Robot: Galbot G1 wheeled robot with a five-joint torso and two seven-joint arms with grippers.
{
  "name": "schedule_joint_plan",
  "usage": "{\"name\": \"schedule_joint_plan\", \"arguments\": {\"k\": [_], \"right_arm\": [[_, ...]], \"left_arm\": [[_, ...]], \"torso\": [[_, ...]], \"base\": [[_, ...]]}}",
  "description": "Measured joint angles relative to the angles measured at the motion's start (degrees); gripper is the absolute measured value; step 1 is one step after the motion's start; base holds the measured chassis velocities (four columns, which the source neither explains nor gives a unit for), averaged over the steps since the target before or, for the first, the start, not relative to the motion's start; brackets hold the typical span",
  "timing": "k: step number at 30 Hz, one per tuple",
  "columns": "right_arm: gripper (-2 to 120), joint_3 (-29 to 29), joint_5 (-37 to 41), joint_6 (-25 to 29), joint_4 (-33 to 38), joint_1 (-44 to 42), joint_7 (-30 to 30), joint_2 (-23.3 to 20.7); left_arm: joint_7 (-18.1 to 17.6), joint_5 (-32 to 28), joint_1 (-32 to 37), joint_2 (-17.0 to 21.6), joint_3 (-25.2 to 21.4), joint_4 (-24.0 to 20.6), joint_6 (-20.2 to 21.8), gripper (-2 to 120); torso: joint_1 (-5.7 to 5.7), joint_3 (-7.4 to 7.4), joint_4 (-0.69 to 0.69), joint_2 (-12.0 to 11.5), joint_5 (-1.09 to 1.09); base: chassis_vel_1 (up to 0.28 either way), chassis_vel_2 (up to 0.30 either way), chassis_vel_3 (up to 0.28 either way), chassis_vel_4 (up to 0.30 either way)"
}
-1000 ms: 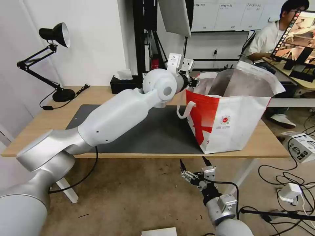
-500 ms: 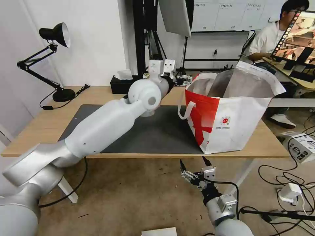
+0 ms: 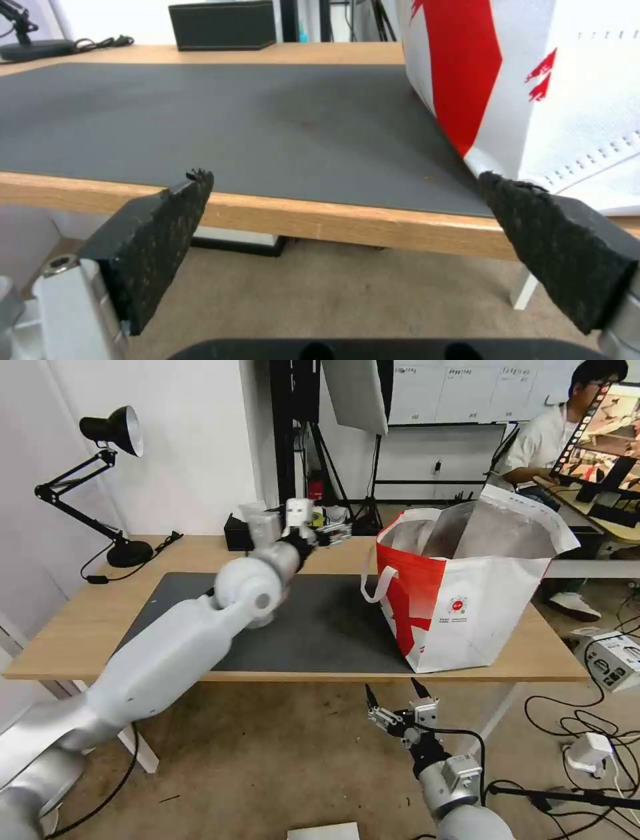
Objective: Pick up the trash from the table and place it into the takeout bag.
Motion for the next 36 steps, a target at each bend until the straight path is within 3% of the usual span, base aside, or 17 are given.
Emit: {"name": "schedule_joint_plan", "arguments": {"k": [6, 15, 23, 31, 36], "right_arm": [[100, 0.00, 0.00, 0.00, 0.00, 0.00, 0.00, 0.00], [100, 0.00, 0.00, 0.00, 0.00, 0.00, 0.00, 0.00], [100, 0.00, 0.00, 0.00, 0.00, 0.00, 0.00, 0.00], [100, 0.00, 0.00, 0.00, 0.00, 0.00, 0.00, 0.00], [100, 0.01, 0.00, 0.00, 0.00, 0.00, 0.00, -0.01]], "left_arm": [[2.31, 2.58, 4.95, 3.07, -3.56, -1.68, -1.40, 100], [8.87, 6.16, 19.19, 10.35, -15.85, -5.37, -2.78, 100], [10.90, 8.92, 30.50, 14.82, -24.08, -8.52, -6.55, 100], [11.21, 13.54, 40.71, 14.08, -31.43, -9.11, -12.57, 100], [9.32, 17.10, 51.37, 12.23, -41.22, -10.88, -15.90, 100]], "torso": [[0.00, 0.00, 0.00, 0.00, 0.01], [0.00, 0.00, 0.00, 0.01, 0.01], [0.00, 0.00, 0.00, 0.01, 0.00], [0.00, 0.00, 0.00, 0.01, 0.02], [0.00, 0.00, -0.01, 0.00, 0.02]], "base": [[0.000, 0.000, 0.000, 0.000], [0.000, 0.000, 0.000, 0.000], [0.000, 0.000, 0.000, 0.000], [0.000, 0.000, 0.000, 0.000], [0.000, 0.000, 0.000, 0.000]]}}
